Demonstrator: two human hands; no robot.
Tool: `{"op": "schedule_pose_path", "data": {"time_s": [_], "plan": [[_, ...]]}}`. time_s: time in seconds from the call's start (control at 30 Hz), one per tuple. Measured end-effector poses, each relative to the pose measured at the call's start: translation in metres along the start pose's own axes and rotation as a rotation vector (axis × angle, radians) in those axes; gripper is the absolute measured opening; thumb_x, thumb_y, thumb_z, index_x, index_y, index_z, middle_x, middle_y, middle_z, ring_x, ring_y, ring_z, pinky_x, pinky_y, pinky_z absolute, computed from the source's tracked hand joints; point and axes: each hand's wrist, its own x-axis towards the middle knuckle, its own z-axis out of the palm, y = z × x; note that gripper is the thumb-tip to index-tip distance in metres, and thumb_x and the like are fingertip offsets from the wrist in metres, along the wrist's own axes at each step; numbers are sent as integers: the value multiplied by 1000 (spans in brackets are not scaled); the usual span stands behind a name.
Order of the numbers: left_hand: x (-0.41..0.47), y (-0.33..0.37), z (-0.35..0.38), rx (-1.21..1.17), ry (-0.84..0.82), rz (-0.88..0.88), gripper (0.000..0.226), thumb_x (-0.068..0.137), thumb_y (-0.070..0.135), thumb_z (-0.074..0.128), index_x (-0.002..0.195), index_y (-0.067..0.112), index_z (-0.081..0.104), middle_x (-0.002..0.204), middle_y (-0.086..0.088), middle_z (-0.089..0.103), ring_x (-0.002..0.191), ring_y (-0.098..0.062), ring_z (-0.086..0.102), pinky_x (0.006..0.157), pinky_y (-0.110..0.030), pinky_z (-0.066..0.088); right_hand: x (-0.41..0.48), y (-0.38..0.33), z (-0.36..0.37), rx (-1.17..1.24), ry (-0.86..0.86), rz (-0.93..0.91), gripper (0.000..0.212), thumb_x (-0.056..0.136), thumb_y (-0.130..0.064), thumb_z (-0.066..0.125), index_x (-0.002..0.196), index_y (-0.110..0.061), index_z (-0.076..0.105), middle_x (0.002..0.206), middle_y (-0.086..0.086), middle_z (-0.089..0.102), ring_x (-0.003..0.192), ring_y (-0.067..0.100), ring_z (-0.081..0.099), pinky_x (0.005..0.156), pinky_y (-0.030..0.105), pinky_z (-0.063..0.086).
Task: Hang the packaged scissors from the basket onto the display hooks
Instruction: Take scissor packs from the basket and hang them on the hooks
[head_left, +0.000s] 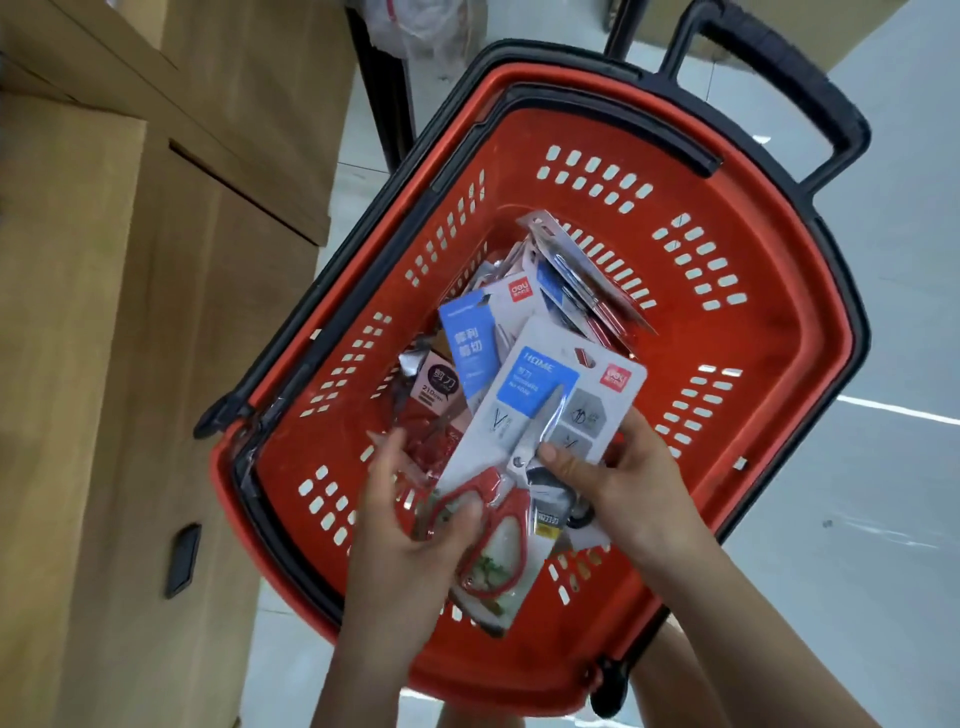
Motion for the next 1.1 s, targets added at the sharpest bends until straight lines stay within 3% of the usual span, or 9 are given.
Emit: {"op": "schedule_pose_path", "data": {"time_s": [0.07,0.23,0.47,0.57,0.67,0.73,0.9,1.0,1.1], "plan": [[6,12,7,17,-180,-14,49,78,25,82,122,31,62,111,9,73,104,-9,69,93,-41,55,-3,-6,-3,-23,4,-77,42,84,-11,74,119,-26,58,109,2,74,96,17,73,70,28,61],[11,23,27,-130,-6,-46,32,78,36,79,105,25,65,97,4,76,91,-15,74,87,-47,57,-12,-16,-13,16,-93,-178,88,81,-3,73,140,-51,30,126,1,65,106,16,70,74,27,60],[15,23,43,-288,221,-5,22,82,36,73,101,32,63,98,0,76,91,-24,74,83,-54,58,-10,-8,-34,-327,314,-273,45,92,-2,64,99,-47,66,107,-7,63,98,1,60,92,25,49],[13,26,52,-314,152,-4,32,84,25,73,113,33,60,103,2,75,96,-21,73,87,-51,57,-10,-11,-38,-236,209,-235,39,94,-5,61,85,-41,73,82,-12,73,77,5,64,73,15,49],[5,31,71,-390,9,-53,42,88,17,70,124,32,56,109,4,75,99,-15,72,84,-38,59,-13,-11,-34,-202,34,-202,7,86,-23,75,86,-28,79,82,-9,76,82,10,71,72,24,54],[4,34,79,-397,-45,-98,41,89,18,68,126,31,55,107,7,75,98,-11,72,83,-33,59,-13,-9,-35,-206,71,-186,9,79,-23,81,87,-26,79,81,-8,76,83,15,71,74,28,55],[42,55,86,-14,10,25,44,95,23,62,131,39,44,110,11,59,99,0,59,73,-19,45,-15,-16,-53,-597,294,-199,25,80,-26,78,104,-29,73,89,-13,52,83,0,53,67,8,38],[99,79,98,327,50,221,49,96,12,56,136,38,46,127,4,52,117,-14,54,94,-36,50,-17,-18,-65,-687,284,-190,55,81,-24,76,132,-36,56,106,-15,53,93,0,54,77,9,39],[154,104,118,929,52,447,78,85,-7,57,145,38,39,155,-4,26,141,-28,26,110,-44,41,-15,-18,-74,-623,243,-230,79,84,-19,74,139,-55,31,115,-28,49,101,-6,55,76,9,41]]}}
